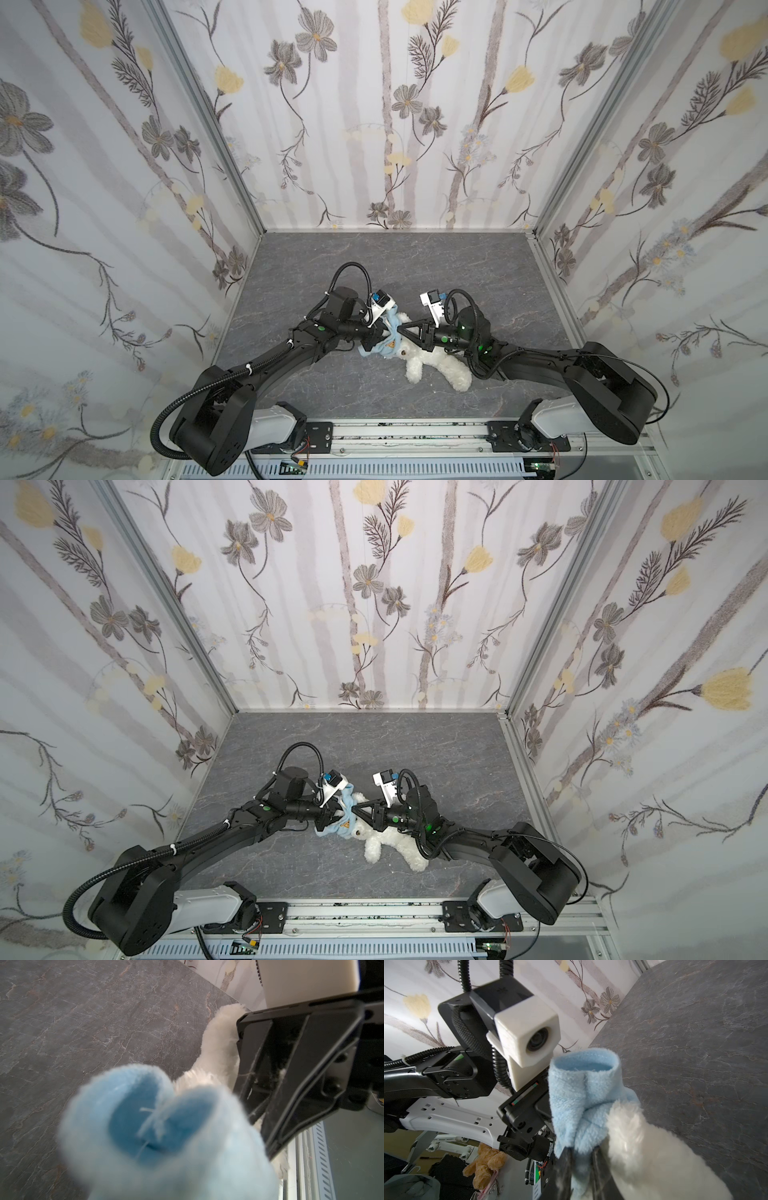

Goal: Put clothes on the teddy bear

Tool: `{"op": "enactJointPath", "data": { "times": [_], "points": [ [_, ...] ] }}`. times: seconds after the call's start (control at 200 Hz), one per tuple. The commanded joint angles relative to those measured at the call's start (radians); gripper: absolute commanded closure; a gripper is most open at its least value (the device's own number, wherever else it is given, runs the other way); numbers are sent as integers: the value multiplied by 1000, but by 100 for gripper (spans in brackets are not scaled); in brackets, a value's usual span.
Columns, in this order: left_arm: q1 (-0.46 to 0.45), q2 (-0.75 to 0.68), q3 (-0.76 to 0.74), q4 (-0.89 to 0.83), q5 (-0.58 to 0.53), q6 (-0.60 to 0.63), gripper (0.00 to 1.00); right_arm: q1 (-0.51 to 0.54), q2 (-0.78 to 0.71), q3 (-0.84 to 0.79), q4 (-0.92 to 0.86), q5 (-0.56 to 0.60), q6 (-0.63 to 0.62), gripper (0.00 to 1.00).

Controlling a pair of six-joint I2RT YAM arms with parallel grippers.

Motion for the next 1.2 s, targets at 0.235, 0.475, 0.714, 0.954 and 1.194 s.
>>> {"op": "enactJointPath", "data": {
  "times": [0.235,0.475,0.714,0.954,1.194],
  "points": [
    [-5,-55,-25,45,26,44,100,-54,-94,-126,103,219,210,100],
    [-5,-75,-40,44,27,58,100,-54,-192,-201,89,394,291,100],
    [-4,-83,-44,44,37,65,100,-43,-324,-212,-145,615,256,100],
    [-5,-109,-34,45,52,84,100,-20,-332,-205,-297,722,187,100],
    [-4,-156,-48,75,35,95,100,-24,-334,-195,-304,679,25,100]
  ]
}}
